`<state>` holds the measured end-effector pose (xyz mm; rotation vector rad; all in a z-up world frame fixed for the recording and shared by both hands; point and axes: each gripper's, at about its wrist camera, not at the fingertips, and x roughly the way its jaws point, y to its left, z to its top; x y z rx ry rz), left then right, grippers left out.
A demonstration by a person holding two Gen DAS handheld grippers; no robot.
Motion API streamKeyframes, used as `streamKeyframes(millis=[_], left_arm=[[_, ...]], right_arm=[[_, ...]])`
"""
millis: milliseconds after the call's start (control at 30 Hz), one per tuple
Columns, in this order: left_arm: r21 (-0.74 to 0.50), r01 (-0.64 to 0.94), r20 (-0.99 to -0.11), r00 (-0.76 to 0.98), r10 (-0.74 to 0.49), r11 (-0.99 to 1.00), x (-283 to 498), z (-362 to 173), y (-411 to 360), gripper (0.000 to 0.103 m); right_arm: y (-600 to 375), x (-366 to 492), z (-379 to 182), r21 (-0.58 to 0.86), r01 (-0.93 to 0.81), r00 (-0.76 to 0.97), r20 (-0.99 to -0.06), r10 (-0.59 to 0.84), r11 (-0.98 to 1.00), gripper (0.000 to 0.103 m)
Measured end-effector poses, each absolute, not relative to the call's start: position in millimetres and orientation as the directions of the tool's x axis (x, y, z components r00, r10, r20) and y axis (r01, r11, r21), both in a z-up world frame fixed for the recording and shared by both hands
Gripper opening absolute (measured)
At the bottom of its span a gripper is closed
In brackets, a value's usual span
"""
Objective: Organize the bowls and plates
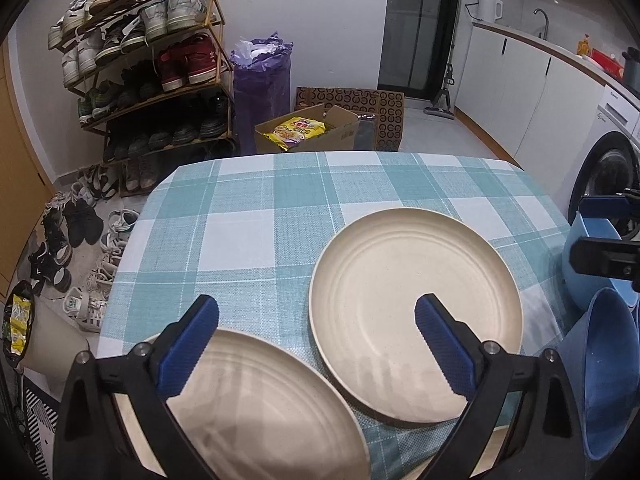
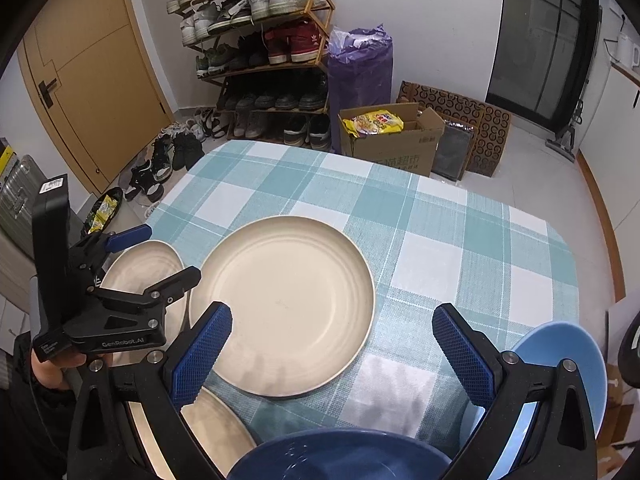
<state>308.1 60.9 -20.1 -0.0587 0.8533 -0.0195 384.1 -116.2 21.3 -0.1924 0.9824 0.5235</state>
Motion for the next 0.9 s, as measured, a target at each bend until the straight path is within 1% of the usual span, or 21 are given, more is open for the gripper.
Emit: streamKeyframes(millis=[33,100,167,367,433,500,533,667,733,767,833,900], left_arm=[[-0.057,-0.005,-0.754,0.656,-0.040,0.998,309.0,-21.0,59.8,0.098],[-0.055,0.000,-0.757,0.652,-0.042,0.998,310.5,-22.4,58.5,0.098],[-0.060,0.003,-0.762,0.646,-0.048,0.998,312.5,-24.8,58.1,0.098],[-0.057,0.015,-0.776,0.628,-0.054,0.998,318.1,-32.1,56.6,0.098],[-0.059,0.021,-0.783,0.619,-0.060,0.998,320.3,-34.3,55.7,0.094],[-0.062,0.020,-0.791,0.609,-0.061,0.998,322.6,-36.9,55.5,0.092],[-0.064,0.019,-0.795,0.603,-0.063,0.998,323.5,-38.3,55.3,0.088],[-0.078,0.027,-0.810,0.581,-0.079,0.997,325.5,-43.8,53.1,0.082],[-0.078,0.036,-0.819,0.568,-0.085,0.996,327.0,-46.8,51.0,0.075],[-0.077,0.040,-0.821,0.564,-0.086,0.996,327.6,-47.8,49.9,0.074],[-0.079,0.050,-0.825,0.558,-0.093,0.996,327.9,-49.8,47.3,0.067],[-0.078,0.062,-0.828,0.552,-0.100,0.995,328.0,-51.0,45.2,0.064]], right_arm=[[-116.3,386.8,18.0,0.081,-0.496,0.436,-0.838,0.329,0.865,0.102],[-116.5,392.2,11.5,0.094,-0.484,0.417,-0.849,0.324,0.870,0.094],[-116.6,398.1,3.7,0.110,-0.474,0.388,-0.864,0.320,0.874,0.090],[-118.1,411.0,-18.7,0.135,-0.439,0.330,-0.895,0.299,0.888,0.086],[-117.3,412.9,-24.0,0.141,-0.441,0.313,-0.901,0.300,0.886,0.086],[-116.6,414.3,-28.7,0.152,-0.441,0.295,-0.906,0.303,0.884,0.083],[-116.2,415.0,-30.5,0.152,-0.440,0.291,-0.908,0.301,0.885,0.083],[-113.0,418.8,-38.0,0.179,-0.443,0.259,-0.912,0.317,0.878,0.082],[-110.9,420.3,-41.5,0.190,-0.443,0.241,-0.916,0.320,0.876,0.082],[-109.6,421.2,-43.3,0.190,-0.441,0.234,-0.919,0.317,0.877,0.082],[-107.0,422.7,-47.1,0.197,-0.446,0.217,-0.923,0.319,0.873,0.082],[-103.7,422.8,-50.0,0.199,-0.457,0.202,-0.926,0.319,0.867,0.082]])
